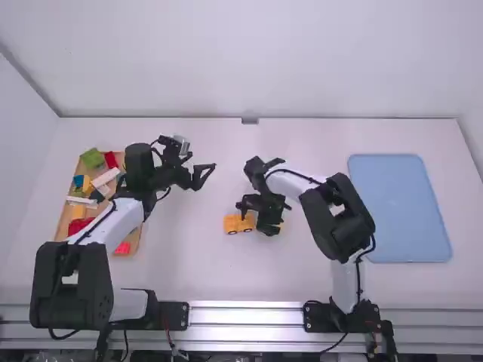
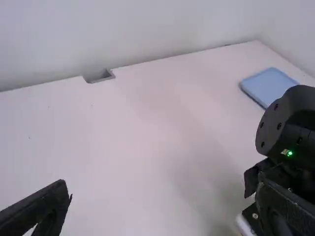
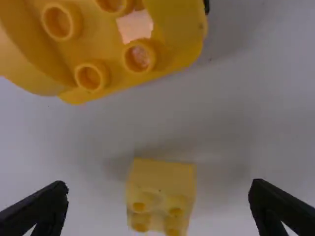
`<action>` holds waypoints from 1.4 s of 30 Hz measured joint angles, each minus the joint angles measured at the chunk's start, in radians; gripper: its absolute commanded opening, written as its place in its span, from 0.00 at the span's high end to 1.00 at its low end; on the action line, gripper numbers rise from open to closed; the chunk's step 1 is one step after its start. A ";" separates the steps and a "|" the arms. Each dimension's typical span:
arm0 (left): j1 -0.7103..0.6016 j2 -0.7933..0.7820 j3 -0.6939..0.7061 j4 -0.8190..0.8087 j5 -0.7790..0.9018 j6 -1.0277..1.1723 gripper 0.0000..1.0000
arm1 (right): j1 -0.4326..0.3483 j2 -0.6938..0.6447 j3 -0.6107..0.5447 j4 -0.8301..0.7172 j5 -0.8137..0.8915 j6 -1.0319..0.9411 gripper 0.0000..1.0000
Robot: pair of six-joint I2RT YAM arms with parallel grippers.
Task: Assemble lego blocks to make yellow taxi
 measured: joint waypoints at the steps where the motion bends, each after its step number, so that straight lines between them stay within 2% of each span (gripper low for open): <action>1: 0.000 0.000 0.000 0.001 0.000 0.000 0.01 | 0.000 -0.001 0.000 -0.005 0.000 -0.002 0.02; 4: 0.000 0.000 0.000 0.000 0.000 0.000 0.01 | 0.000 -0.021 0.001 -0.019 -0.004 -0.012 0.02; 9: 0.000 0.000 0.000 -0.002 -0.044 0.000 0.01 | -0.016 -0.183 0.030 -0.077 -0.092 -0.084 0.02; 12: 0.000 0.000 0.000 -0.043 -0.066 0.000 0.01 | -0.088 -0.351 0.033 -0.061 -0.243 -0.180 0.02; 14: 0.000 0.000 0.000 -0.058 -0.066 0.003 0.01 | -0.146 -0.410 0.019 -0.023 -0.330 -0.232 0.02; 16: 0.000 0.000 0.000 -0.083 -0.029 0.053 0.01 | -0.259 -0.469 -0.058 0.070 -0.492 -0.305 0.02; 17: 0.000 0.000 0.000 -0.085 -0.025 0.058 0.01 | -0.264 -0.470 -0.063 0.076 -0.501 -0.309 0.02; 18: 0.000 0.000 0.000 -0.099 0.007 0.109 0.01 | -0.319 -0.469 -0.120 0.128 -0.574 -0.335 0.02; 21: 0.000 0.000 -0.001 -0.143 0.092 0.271 0.01 | -0.395 -0.447 -0.248 0.248 -0.685 -0.369 0.02; 24: 0.000 0.000 -0.035 -0.158 0.192 0.454 0.01 | -0.452 -0.433 -0.380 0.448 -0.790 -0.380 0.02; 26: 0.000 0.000 -0.058 -0.157 0.233 0.518 0.01 | -0.471 -0.432 -0.429 0.544 -0.834 -0.375 0.02; 27: -0.001 0.000 -0.096 -0.143 0.289 0.596 0.01 | -0.488 -0.432 -0.481 0.644 -0.873 -0.373 0.02; 30: -0.001 0.000 -0.156 -0.099 0.361 0.690 0.01 | -0.502 -0.432 -0.560 0.802 -0.916 -0.351 0.02; 32: -0.001 0.000 -0.214 -0.013 0.409 0.747 0.01 | -0.508 -0.432 -0.634 0.945 -0.942 -0.315 0.02; 35: -0.001 0.001 -0.272 0.096 0.438 0.764 0.01 | -0.508 -0.432 -0.704 1.062 -0.956 -0.274 0.02; 38: -0.002 0.022 -0.304 0.198 0.457 0.754 0.01 | -0.508 -0.424 -0.750 1.129 -0.969 -0.247 0.03; 42: -0.023 0.103 -0.312 0.298 0.464 0.722 0.01 | -0.508 -0.334 -0.766 1.184 -0.979 -0.227 0.02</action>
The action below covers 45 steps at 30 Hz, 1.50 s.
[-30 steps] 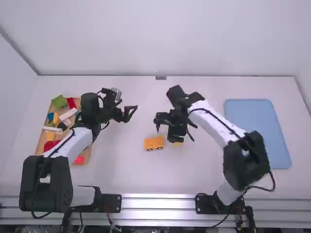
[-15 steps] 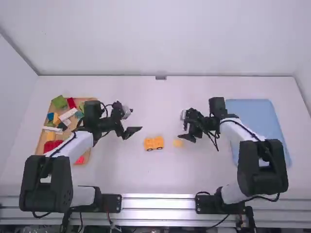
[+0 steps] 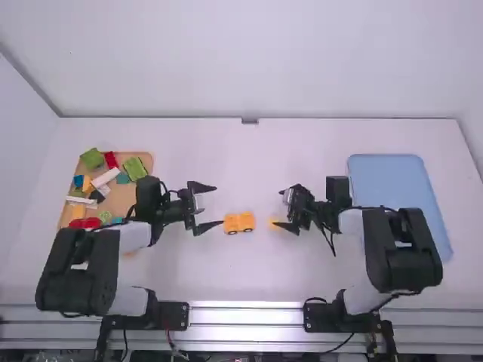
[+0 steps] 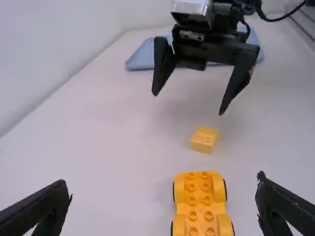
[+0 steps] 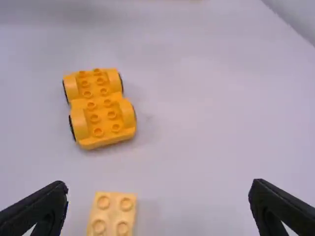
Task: Assemble lego blocks to make yellow taxi
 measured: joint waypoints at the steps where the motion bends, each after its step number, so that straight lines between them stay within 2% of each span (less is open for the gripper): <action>1: -0.015 0.030 0.000 0.020 0.000 -0.003 0.01 | 0.000 0.039 0.000 0.020 -0.008 0.004 0.02; 7: -0.069 0.176 0.000 0.099 0.001 -0.018 0.01 | -0.006 0.186 -0.003 0.135 -0.039 0.003 0.02; 12: -0.069 0.233 0.000 0.137 0.004 -0.020 0.01 | -0.023 0.240 -0.001 0.164 -0.047 0.007 0.00; 16: -0.072 0.246 0.000 0.128 0.004 -0.015 0.00 | -0.018 0.311 0.022 0.159 -0.068 -0.002 0.12; 18: -0.080 0.246 0.000 0.114 0.003 0.003 0.03 | -0.018 0.334 0.038 0.145 -0.101 -0.018 0.24; 19: -0.088 0.246 0.000 0.106 0.003 0.013 0.04 | -0.019 0.343 0.049 0.132 -0.115 -0.033 0.32; 21: -0.093 0.246 0.000 0.100 0.003 0.029 0.04 | -0.018 0.350 0.058 0.122 -0.126 -0.043 0.39; 22: -0.095 0.246 0.000 0.096 0.003 0.035 0.02 | -0.019 0.354 0.063 0.119 -0.131 -0.046 0.45; 34: -0.095 0.246 0.000 0.011 0.003 0.064 0.01 | -0.024 0.356 0.051 0.129 -0.141 -0.067 0.55; 41: -0.110 0.246 0.000 0.001 -0.042 0.075 0.01 | -0.034 0.356 0.045 0.127 -0.146 -0.066 0.54; 43: -0.125 0.246 0.000 0.001 -0.051 0.077 0.01 | -0.034 0.356 0.045 0.129 -0.147 -0.066 0.60; 44: -0.133 0.246 0.000 0.001 -0.056 0.082 0.00 | -0.034 0.356 0.045 0.129 -0.147 -0.067 0.69; 45: -0.135 0.246 0.000 0.001 -0.058 0.083 0.00 | -0.034 0.356 0.045 0.128 -0.147 -0.068 0.70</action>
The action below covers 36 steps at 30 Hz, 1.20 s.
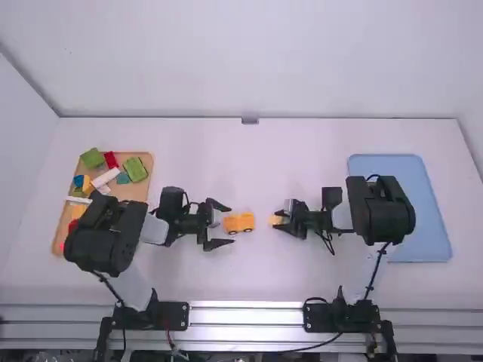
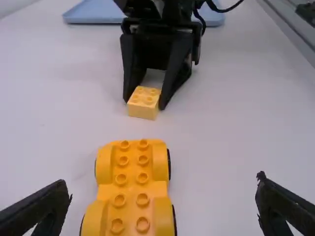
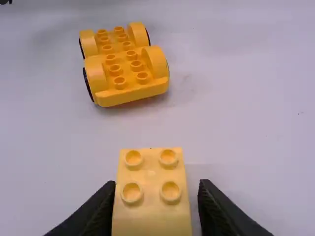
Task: Assemble lego blocks to make yellow taxi
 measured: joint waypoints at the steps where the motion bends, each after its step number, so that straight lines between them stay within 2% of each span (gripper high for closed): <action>1: -0.008 0.000 0.000 0.000 -0.012 0.001 0.00 | 0.000 0.000 0.000 0.001 0.000 -0.002 0.77; 4: -0.026 0.000 0.000 -0.004 -0.058 0.000 0.01 | -0.002 0.000 0.000 0.002 -0.002 0.002 0.87; 11: -0.056 0.036 0.010 0.038 -0.143 -0.028 0.01 | -0.016 0.000 0.000 0.001 -0.046 0.002 0.87; 16: -0.063 0.113 0.073 0.011 -0.172 -0.042 0.01 | -0.011 -0.005 0.000 -0.002 -0.075 0.005 0.87; 23: -0.065 0.224 0.166 0.008 -0.156 -0.050 0.03 | 0.033 -0.103 0.000 -0.001 -0.060 0.071 0.85; 25: -0.068 0.250 0.182 0.009 -0.146 -0.048 0.11 | 0.058 -0.150 0.000 -0.002 -0.035 0.086 0.85; 26: -0.068 0.258 0.190 0.009 -0.138 -0.049 0.21 | 0.074 -0.170 0.000 -0.003 -0.021 0.092 0.85; 27: -0.069 0.261 0.192 0.009 -0.137 -0.050 0.21 | 0.081 -0.176 0.000 -0.003 -0.017 0.095 0.85; 30: -0.070 0.264 0.194 0.013 -0.134 -0.043 0.36 | 0.117 -0.196 0.000 -0.004 0.009 0.103 0.85; 33: -0.071 0.265 0.185 0.022 -0.134 -0.016 0.39 | 0.143 -0.201 0.000 -0.005 0.032 0.105 0.85; 36: -0.072 0.265 0.174 0.035 -0.130 0.002 0.46 | 0.165 -0.201 0.000 -0.010 0.045 0.122 0.83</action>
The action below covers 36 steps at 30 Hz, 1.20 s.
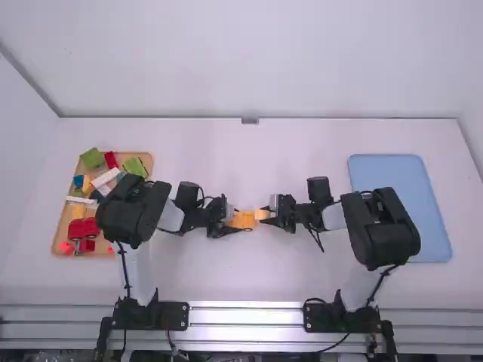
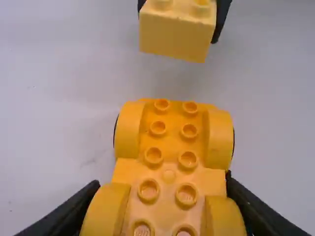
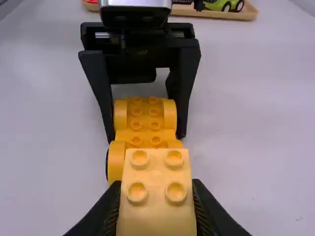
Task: Assemble lego blocks to make yellow taxi
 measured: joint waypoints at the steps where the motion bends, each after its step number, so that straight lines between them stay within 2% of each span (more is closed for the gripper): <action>1: 0.000 0.000 -0.004 0.001 0.005 0.004 0.50 | 0.011 0.000 0.003 -0.003 0.004 0.018 0.86; 7: -0.001 0.000 -0.007 0.000 0.015 0.032 0.54 | 0.062 0.000 0.044 -0.090 0.035 0.024 0.85; 12: -0.002 0.000 -0.006 -0.005 0.015 0.042 0.54 | 0.100 0.000 0.047 -0.092 0.071 0.001 0.85; 16: -0.003 0.000 0.033 -0.092 0.018 0.056 0.53 | 0.125 0.000 0.047 -0.091 0.117 -0.006 0.85; 26: -0.005 0.000 0.087 -0.226 0.030 0.139 0.56 | 0.127 0.000 0.047 -0.069 0.145 0.004 0.84; 36: -0.008 0.000 0.045 -0.154 0.042 0.154 0.55 | 0.133 0.000 0.047 -0.076 0.153 0.026 0.83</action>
